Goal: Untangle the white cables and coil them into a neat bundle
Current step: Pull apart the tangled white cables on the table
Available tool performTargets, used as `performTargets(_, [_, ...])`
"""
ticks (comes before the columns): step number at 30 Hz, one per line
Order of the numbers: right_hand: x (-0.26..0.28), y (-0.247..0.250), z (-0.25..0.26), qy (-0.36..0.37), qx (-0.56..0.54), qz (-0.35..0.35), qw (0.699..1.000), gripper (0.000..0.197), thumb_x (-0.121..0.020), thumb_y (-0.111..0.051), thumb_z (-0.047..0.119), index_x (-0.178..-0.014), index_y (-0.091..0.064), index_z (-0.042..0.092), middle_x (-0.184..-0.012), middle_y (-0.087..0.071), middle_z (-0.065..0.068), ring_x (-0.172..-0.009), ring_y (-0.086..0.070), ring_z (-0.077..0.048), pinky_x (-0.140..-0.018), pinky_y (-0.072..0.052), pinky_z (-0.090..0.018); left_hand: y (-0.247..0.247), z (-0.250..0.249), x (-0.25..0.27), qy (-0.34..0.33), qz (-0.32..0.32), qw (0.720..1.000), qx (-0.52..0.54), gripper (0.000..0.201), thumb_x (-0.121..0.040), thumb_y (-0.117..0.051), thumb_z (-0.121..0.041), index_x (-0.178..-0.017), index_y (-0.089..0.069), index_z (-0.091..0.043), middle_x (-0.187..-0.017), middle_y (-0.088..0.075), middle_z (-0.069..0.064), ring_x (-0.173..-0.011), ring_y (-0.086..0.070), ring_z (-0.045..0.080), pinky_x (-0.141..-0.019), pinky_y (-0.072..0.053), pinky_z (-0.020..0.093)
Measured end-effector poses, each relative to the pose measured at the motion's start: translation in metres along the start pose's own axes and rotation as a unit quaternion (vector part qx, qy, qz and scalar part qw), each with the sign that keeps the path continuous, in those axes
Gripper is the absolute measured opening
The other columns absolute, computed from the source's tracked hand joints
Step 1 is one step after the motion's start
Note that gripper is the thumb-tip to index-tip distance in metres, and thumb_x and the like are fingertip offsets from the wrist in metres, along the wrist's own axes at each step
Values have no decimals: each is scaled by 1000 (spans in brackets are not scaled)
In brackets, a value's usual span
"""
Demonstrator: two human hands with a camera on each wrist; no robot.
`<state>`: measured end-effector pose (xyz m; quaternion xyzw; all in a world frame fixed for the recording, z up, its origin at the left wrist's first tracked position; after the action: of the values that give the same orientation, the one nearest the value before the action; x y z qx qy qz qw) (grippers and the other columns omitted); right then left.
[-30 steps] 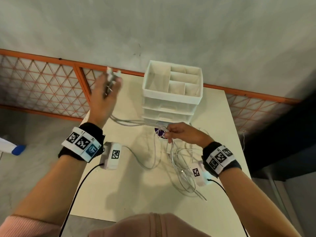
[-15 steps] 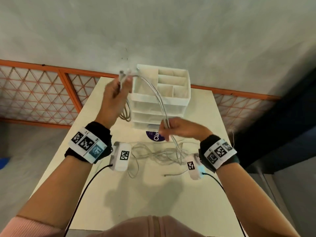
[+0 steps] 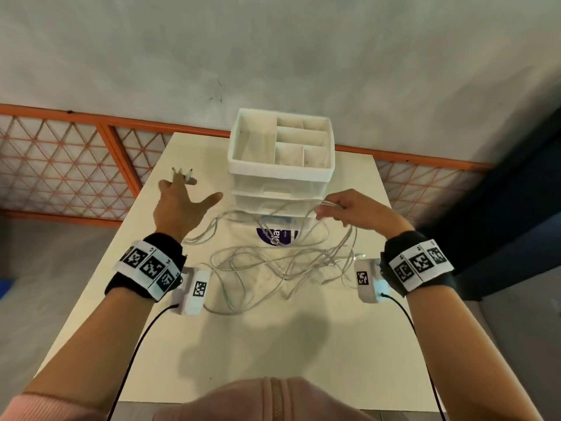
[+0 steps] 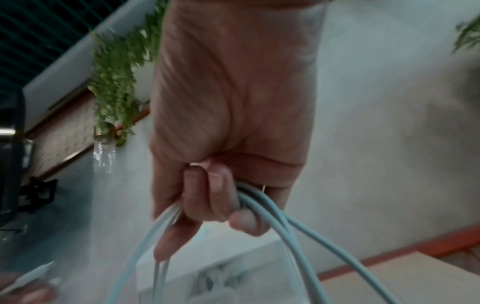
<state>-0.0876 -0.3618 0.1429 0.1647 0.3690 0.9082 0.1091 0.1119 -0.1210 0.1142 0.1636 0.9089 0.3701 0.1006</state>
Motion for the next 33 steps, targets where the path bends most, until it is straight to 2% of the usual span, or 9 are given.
performTargets(4, [11, -1, 33, 11, 12, 28, 999, 39, -98, -43, 40, -91, -72, 15, -75, -55, 16, -76, -54, -9, -63, -38, -19, -17, -51, 27, -200, 112, 970, 79, 45, -71, -76, -45, -110, -62, -27, -83, -44, -10, -71, -43, 5, -65, -39, 19])
performTargets(8, [12, -4, 62, 32, -45, 36, 998, 46, -98, -36, 48, -90, -71, 20, -82, -61, 15, -72, -52, -3, -67, -38, -21, -48, -85, 53, -226, 254, 925, 167, 49, -59, -81, -53, -102, -61, -41, -85, -42, -5, -74, -47, 10, -71, -41, 21])
performTargets(13, [18, 2, 51, 77, -124, 18, 989, 20, -93, -58, 25, -93, -62, 5, -55, -51, 14, -51, -41, -3, -55, -36, -17, -43, -90, 47, -270, 160, 939, 144, 51, -79, -50, -60, -95, -65, -14, -74, -44, -4, -65, -48, 17, -68, -43, 43])
performTargets(18, [16, -29, -11, 34, -136, 52, 989, 2, -89, -64, 10, -87, -64, 9, -68, -61, -4, -61, -57, -7, -70, -46, -11, -10, -101, 37, -281, 29, 946, 159, 30, -89, -50, -48, -93, -59, -20, -77, -41, -9, -65, -44, 2, -63, -37, 24])
performTargets(21, [17, -52, -47, -24, -112, 81, 990, 6, -88, -65, 13, -83, -63, 15, -76, -66, 0, -67, -61, 2, -70, -43, -11, 6, -100, 29, -266, -47, 946, 178, 33, -94, -52, -36, -109, -61, -8, -90, -46, -1, -67, -40, 5, -62, -34, 12])
performTargets(23, [16, -58, -62, -39, -89, 73, 993, 9, -90, -62, 16, -82, -63, 17, -80, -68, 3, -69, -60, 9, -71, -41, -11, 13, -96, 25, -259, -85, 945, 179, 34, -93, -54, -36, -106, -61, -6, -89, -45, 1, -67, -38, 7, -61, -33, 16])
performTargets(28, [15, -44, -48, -30, -54, 36, 997, 46, -103, -35, 26, -91, -66, -5, -88, -69, -1, -70, -58, 15, -76, -40, -9, -2, -80, 28, -218, -103, 963, 117, 33, -94, -52, -38, -96, -58, -6, -83, -40, 4, -62, -38, 12, -62, -30, 26])
performTargets(31, [19, -24, -31, -22, -106, -9, 994, 48, -104, -27, 28, -98, -67, 1, -106, -67, -2, -90, -58, 5, -78, -36, 3, -18, -66, 31, -188, -77, 978, 37, 36, -96, -46, -40, -96, -56, -6, -84, -41, 5, -70, -44, 22, -64, -34, 31])
performTargets(33, [22, -8, -19, -6, -96, -56, 994, 48, -104, -28, 28, -97, -70, 7, -115, -65, -5, -102, -57, -9, -93, -35, -5, -28, -54, 32, -173, -55, 983, -21, 37, -97, -43, -40, -98, -56, -6, -85, -41, 6, -74, -50, 30, -63, -34, 34])
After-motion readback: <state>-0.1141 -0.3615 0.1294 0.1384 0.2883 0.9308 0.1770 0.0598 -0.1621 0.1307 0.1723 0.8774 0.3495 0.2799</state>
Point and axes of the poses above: each hand's wrist, its own x-axis away from the middle knuckle, its own y-axis out of the back of the hand, z = x × y, the point moved 4 cm from there along -x, towards the middle knuckle
